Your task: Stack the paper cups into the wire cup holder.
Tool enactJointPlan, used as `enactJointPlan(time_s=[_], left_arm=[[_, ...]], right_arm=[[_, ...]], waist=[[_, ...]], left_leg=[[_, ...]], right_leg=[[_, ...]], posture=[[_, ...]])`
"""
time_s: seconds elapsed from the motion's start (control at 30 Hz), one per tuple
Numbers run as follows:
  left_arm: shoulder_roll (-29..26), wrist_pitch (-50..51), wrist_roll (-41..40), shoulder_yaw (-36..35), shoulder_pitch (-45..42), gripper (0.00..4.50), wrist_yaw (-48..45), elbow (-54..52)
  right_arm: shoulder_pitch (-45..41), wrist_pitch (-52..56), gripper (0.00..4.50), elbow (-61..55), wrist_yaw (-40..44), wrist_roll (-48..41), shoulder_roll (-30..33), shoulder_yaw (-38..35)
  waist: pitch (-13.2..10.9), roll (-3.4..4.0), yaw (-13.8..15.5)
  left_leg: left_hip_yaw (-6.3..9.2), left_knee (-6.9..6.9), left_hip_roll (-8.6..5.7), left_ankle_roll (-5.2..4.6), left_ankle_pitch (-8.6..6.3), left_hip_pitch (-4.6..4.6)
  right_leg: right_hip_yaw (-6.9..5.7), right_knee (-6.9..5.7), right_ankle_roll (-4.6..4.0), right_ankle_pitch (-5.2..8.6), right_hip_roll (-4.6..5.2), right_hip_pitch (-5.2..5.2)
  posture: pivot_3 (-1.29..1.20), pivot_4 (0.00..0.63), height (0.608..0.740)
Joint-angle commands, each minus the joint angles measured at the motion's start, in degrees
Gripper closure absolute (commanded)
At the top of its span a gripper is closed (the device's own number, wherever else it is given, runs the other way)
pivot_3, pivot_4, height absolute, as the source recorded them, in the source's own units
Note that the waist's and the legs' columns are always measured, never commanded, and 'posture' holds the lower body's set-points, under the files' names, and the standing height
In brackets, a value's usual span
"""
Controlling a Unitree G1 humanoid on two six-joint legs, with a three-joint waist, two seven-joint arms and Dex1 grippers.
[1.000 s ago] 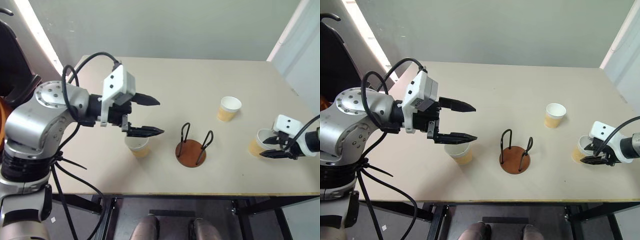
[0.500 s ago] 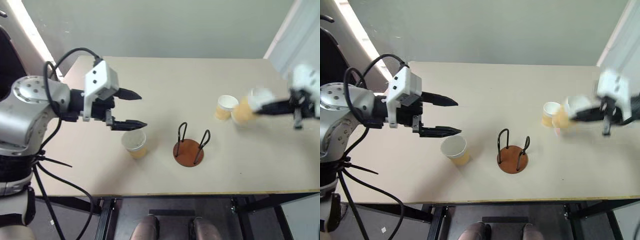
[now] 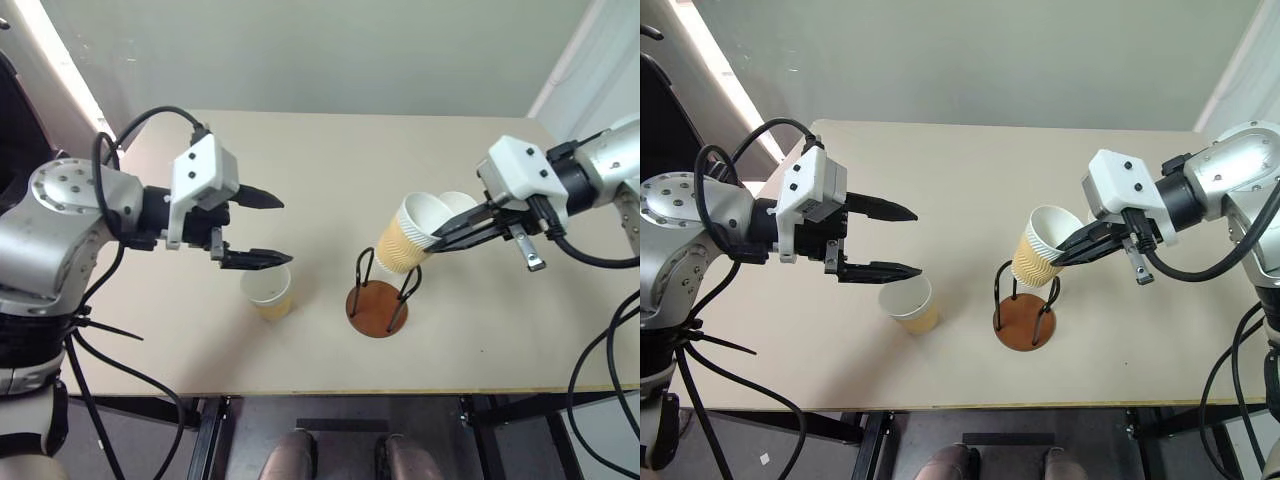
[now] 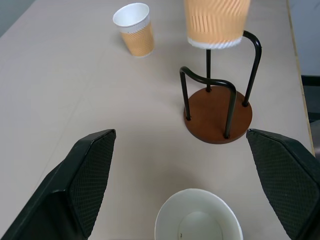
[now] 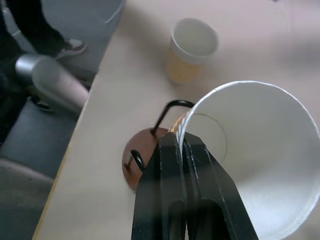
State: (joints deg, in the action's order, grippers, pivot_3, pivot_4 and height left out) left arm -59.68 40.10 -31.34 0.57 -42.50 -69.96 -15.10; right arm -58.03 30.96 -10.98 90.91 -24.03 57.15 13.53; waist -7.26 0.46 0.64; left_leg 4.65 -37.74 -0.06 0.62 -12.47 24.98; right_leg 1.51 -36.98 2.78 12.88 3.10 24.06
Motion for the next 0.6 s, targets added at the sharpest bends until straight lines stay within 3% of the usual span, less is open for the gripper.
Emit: enactJointPlan(time_s=[0.03,0.3,0.5,0.6], left_arm=[[-1.0,0.1,-0.5,-2.1,0.1,0.00,0.2,-2.1],[-1.2,0.6,-1.1,-2.3,0.8,0.00,0.6,-3.0],[-0.4,0.7,-1.4,-2.0,0.0,0.00,1.0,-3.1],[1.6,0.2,-1.3,-1.8,-1.5,0.00,2.7,-2.4]], right_arm=[[0.1,-1.3,4.49,-1.3,0.8,1.1,-0.5,0.4],[-0.1,-4.0,4.49,1.6,-0.1,5.7,-3.6,2.9],[-0.9,-4.3,2.52,2.1,0.1,7.2,-4.4,2.9],[-2.5,-1.2,1.44,4.0,-2.0,5.5,-4.6,-0.7]], waist=[[0.0,0.00,0.0],[0.0,0.00,0.0],[0.0,-0.01,-0.1],[0.0,0.00,0.0]], left_leg=[[0.00,0.01,0.02,0.00,0.00,0.00],[0.00,0.01,0.02,0.01,-0.01,-0.06],[0.01,0.01,0.02,0.02,-0.02,-0.05],[0.01,0.01,0.02,0.03,-0.01,-0.05]], right_leg=[[-0.01,-0.01,0.00,0.00,-0.01,0.00],[-0.02,-0.08,-0.17,0.05,0.01,0.00],[-0.02,-0.09,-0.25,0.04,0.01,0.01],[-0.02,-0.10,-0.25,0.04,0.01,0.01]], posture=[[0.00,0.150,0.740],[0.00,0.150,0.740],[0.00,0.150,0.740],[0.00,0.150,0.740]])
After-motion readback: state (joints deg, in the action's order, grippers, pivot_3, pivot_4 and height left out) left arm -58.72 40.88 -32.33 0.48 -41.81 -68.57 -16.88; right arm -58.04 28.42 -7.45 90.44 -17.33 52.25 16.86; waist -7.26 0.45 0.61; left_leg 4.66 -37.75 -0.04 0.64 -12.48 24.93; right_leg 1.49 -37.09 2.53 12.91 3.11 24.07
